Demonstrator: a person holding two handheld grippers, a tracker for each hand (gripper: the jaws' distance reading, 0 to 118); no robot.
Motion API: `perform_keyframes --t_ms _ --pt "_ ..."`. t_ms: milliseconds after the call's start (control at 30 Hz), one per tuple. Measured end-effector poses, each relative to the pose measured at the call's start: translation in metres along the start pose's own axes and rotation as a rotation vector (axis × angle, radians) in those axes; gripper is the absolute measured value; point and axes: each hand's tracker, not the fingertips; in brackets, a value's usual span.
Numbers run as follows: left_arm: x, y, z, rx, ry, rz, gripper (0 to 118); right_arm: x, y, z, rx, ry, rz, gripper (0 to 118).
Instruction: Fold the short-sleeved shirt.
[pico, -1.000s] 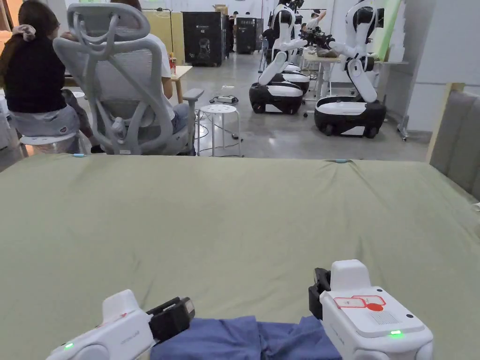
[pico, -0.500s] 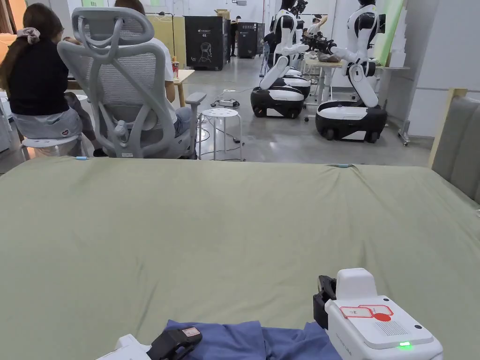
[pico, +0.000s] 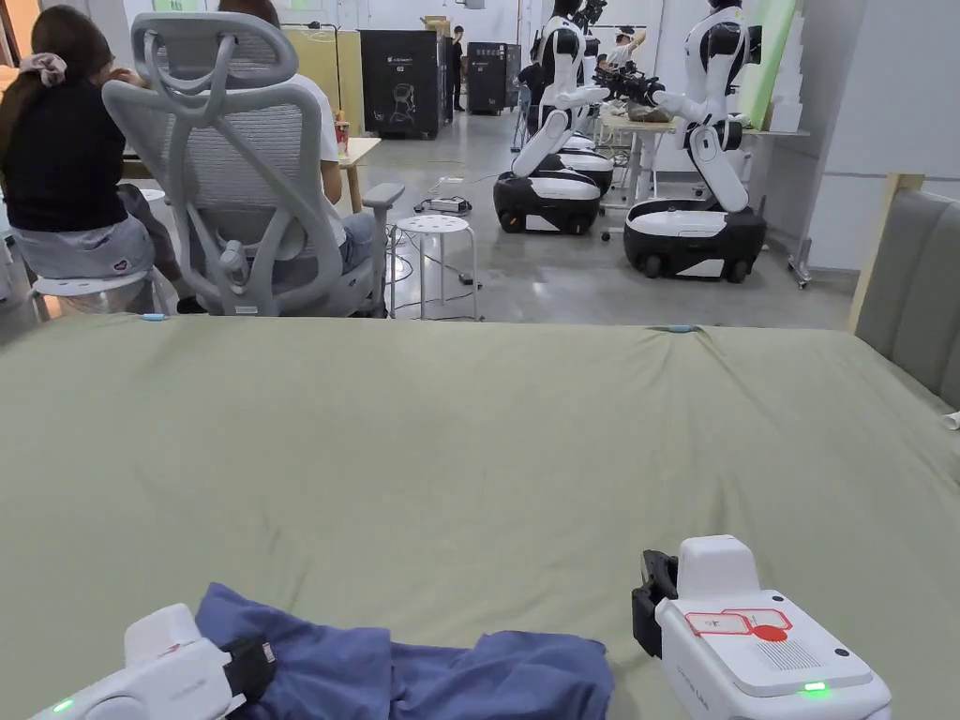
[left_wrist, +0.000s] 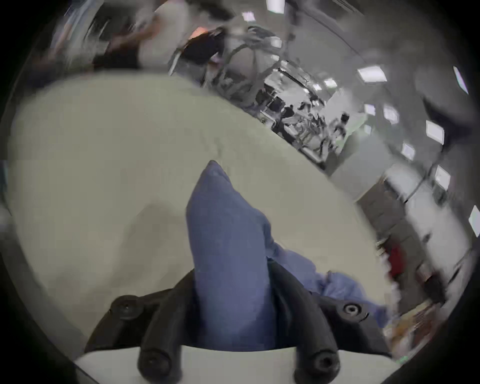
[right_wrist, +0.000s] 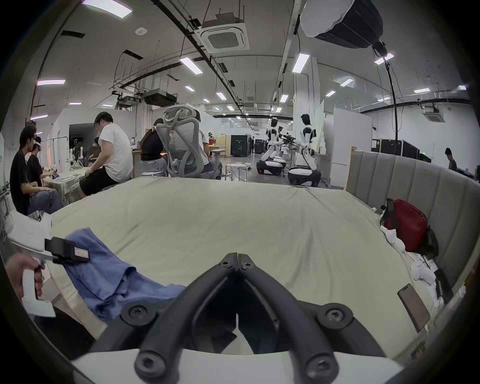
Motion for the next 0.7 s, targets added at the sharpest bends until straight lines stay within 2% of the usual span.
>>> perform_keyframes --t_ms 33,100,200,367,433,500,533,567,633,700 --pt "0.021 -0.001 0.007 0.031 0.011 -0.119 17 0.000 0.000 0.000 -0.002 -0.002 0.005 0" --pt "0.061 -0.007 0.015 0.071 -0.039 -0.239 17 0.003 -0.002 0.000 -0.009 -0.002 0.012 0" --pt "0.133 -0.024 0.018 0.105 -0.055 -0.492 17 0.011 -0.006 0.004 -0.016 -0.022 0.031 0" --pt "0.228 -0.091 -0.011 0.044 -0.038 -0.850 16 0.031 -0.014 0.013 -0.026 -0.058 0.023 0" --pt "0.248 -0.119 -0.025 -0.002 -0.010 -0.945 15 0.037 -0.017 0.013 -0.043 -0.081 0.034 0" --pt "0.252 -0.131 -0.032 -0.005 -0.013 -0.947 16 0.042 -0.019 0.014 -0.042 -0.080 0.029 0" --pt "0.251 -0.132 -0.033 -0.005 -0.020 -0.951 20 0.044 -0.020 0.014 -0.044 -0.080 0.025 0" --pt "0.250 -0.131 -0.033 -0.007 -0.018 -0.952 31 0.044 -0.020 0.014 -0.044 -0.081 0.023 0" --pt "0.240 -0.119 -0.027 -0.002 -0.083 -0.913 35 0.044 -0.020 0.015 -0.043 -0.077 0.022 0" --pt "0.231 -0.099 -0.013 0.020 -0.158 -0.812 70 0.043 -0.019 0.015 -0.039 -0.072 0.021 0"
